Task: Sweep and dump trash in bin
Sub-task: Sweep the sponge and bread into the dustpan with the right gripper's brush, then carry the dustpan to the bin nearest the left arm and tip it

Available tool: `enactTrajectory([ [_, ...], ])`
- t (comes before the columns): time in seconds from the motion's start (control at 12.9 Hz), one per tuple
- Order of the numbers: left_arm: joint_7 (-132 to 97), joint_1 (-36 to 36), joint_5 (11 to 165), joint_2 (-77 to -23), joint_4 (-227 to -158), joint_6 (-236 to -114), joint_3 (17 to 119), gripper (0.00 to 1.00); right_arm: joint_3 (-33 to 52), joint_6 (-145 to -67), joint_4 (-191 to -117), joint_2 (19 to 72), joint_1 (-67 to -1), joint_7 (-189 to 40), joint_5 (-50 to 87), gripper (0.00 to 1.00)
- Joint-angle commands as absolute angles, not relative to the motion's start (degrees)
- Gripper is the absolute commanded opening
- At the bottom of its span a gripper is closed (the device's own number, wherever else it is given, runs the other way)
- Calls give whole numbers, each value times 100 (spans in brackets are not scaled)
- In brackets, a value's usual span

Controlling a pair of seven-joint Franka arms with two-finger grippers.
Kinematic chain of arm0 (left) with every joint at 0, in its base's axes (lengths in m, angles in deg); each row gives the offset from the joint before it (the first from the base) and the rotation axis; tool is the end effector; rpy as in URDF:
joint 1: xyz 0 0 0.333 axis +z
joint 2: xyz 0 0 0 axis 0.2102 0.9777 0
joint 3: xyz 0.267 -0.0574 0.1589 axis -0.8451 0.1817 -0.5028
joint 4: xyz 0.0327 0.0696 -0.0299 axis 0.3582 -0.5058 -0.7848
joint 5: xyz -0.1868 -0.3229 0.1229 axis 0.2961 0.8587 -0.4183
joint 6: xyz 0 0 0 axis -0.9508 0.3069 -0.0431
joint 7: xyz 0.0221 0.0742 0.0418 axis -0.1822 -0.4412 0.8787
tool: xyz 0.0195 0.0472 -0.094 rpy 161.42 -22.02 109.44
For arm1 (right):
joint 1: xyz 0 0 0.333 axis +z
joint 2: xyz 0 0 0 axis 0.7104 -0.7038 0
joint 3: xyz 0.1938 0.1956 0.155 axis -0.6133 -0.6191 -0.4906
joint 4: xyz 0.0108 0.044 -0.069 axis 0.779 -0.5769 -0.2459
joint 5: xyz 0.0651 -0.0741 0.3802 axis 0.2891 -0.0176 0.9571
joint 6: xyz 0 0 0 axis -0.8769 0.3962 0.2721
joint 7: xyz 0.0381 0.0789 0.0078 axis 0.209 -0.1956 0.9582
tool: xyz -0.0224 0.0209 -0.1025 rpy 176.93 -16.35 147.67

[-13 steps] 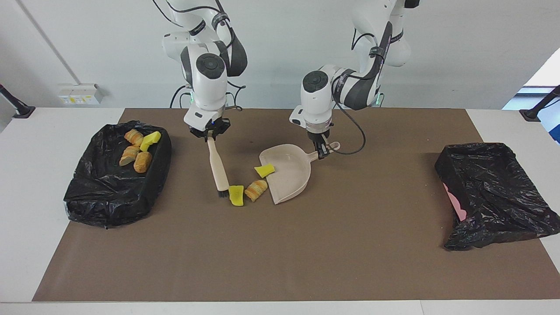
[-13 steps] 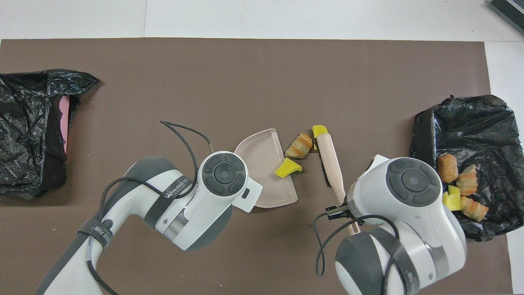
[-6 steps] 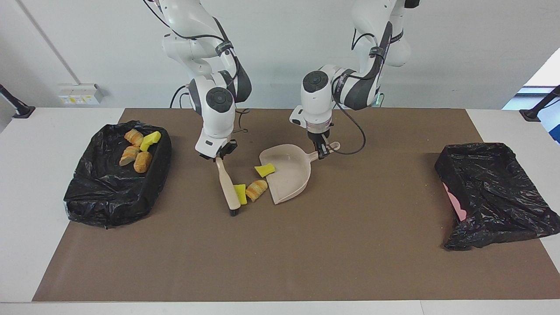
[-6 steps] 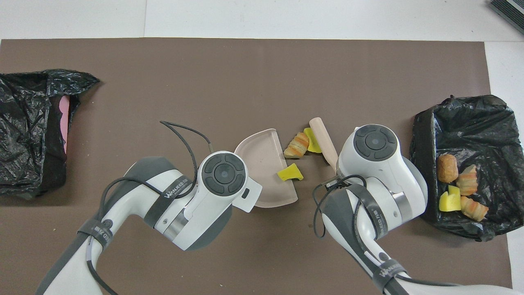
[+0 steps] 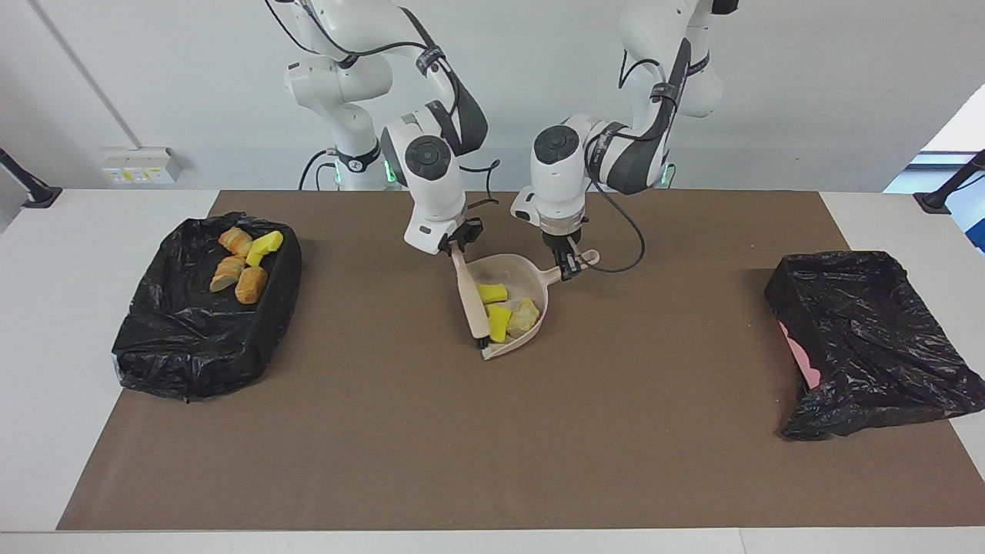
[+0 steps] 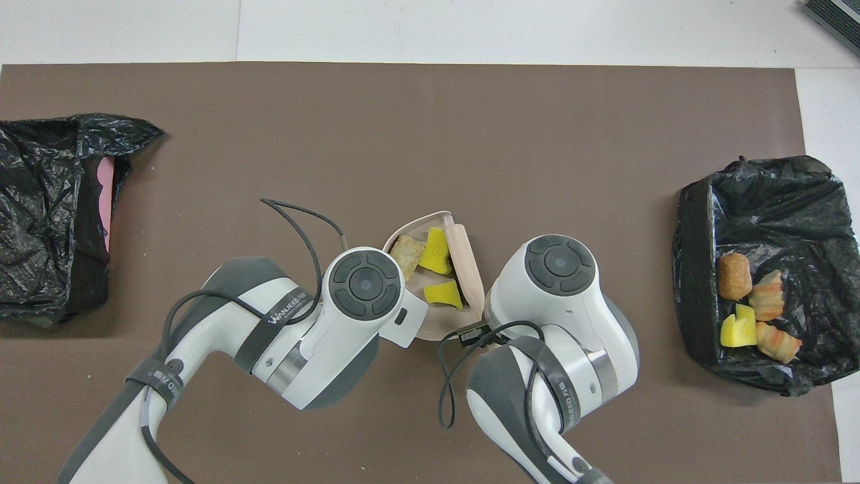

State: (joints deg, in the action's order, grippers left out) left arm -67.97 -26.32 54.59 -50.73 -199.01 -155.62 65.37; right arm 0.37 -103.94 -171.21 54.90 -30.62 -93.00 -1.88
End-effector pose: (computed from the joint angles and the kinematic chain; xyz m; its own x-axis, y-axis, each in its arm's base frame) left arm 0.4502 -0.3504 0.3656 0.2131 -0.9650 -0.1529 -0.9770 -0.2109 -0.0306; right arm 0.4577 0.2818 0.3585 0.9374 0.2643 -0.2268 0.2404 -0.9623 -0.1274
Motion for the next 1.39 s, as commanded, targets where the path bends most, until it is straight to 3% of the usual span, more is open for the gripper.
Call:
enactTrajectory([
  [0.0, -6856, -2557, 5335, -5270, -20172, -15715, 6530, 0, 22, -10236, -17171, 5631, -3120, -9458, -21, 0],
  [0.39, -6900, -2452, 5335, -5234, -20102, -15759, 6530, 0, 66, -9271, -17083, 6324, -3208, -9746, -73, 0],
  [0.62, -7162, -2295, 5335, -5278, -19980, -15716, 6513, 0, -4, -9005, -17171, 6712, -3034, -11123, -134, 0],
  [1.01, -8742, -1093, 5335, -5962, -19944, -15409, 6530, 0, -22, -9372, -18075, 7528, -2155, -11752, -65, 0],
  [1.32, -10596, 68, 5466, -6263, -19751, -15373, 6495, 0, -31, -10137, -18515, 7398, -1495, -12349, -38, 0],
])
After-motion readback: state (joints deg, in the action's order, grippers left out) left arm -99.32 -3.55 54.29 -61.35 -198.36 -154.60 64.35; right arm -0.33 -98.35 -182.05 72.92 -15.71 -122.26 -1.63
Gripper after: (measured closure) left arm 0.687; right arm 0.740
